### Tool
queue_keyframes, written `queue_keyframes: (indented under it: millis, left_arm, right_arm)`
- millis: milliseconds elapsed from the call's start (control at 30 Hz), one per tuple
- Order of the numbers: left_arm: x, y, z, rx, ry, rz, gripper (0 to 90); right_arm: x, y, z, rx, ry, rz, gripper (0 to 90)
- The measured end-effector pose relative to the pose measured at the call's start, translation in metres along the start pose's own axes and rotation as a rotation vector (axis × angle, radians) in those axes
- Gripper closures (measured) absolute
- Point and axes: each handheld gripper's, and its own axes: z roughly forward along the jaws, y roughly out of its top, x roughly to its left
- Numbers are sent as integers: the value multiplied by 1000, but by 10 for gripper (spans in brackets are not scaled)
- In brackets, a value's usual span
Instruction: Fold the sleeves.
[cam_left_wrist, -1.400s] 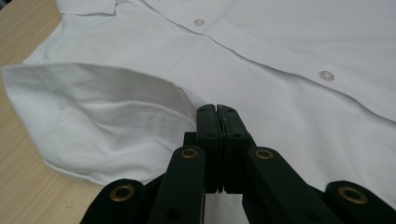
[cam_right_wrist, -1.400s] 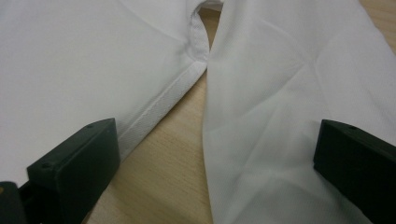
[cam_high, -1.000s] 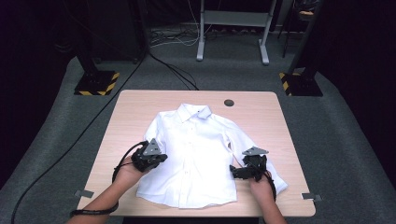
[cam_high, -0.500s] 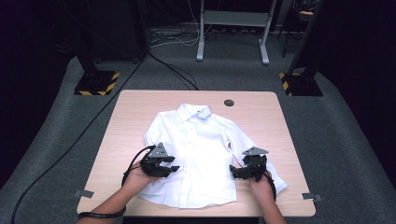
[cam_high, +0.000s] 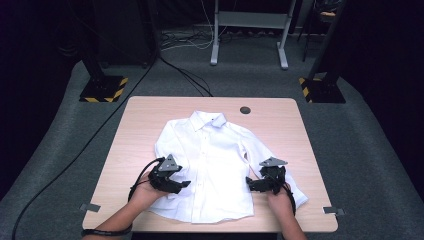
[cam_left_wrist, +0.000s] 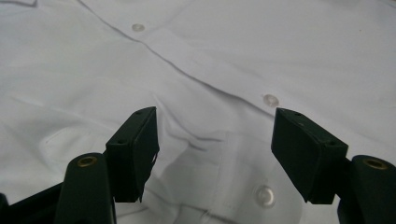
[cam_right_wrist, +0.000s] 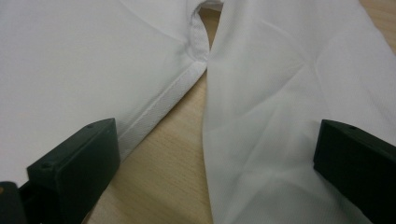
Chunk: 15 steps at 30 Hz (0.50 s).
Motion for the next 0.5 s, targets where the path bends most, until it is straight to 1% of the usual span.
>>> queue_keyframes:
  millis: [67, 167, 233, 333, 367, 500]
  left_arm:
    - [4, -5, -3, -1, 4, -6, 306]
    - [7, -13, -4, 5, 10, 13, 300]
    - [9, -19, -3, 8, 10, 9, 295]
    - [11, -25, -1, 3, 11, -11, 286]
    - [11, -26, 0, 0, 7, -26, 284]
    - [11, -29, 3, 12, 0, -46, 280]
  right_arm:
    - [0, 0, 0, 0, 0, 0, 0]
    - [0, 0, 0, 0, 0, 0, 0]
    - [0, 0, 0, 0, 0, 0, 0]
    - [0, 0, 0, 0, 0, 0, 0]
    - [0, 0, 0, 0, 0, 0, 0]
    - [0, 0, 0, 0, 0, 0, 0]
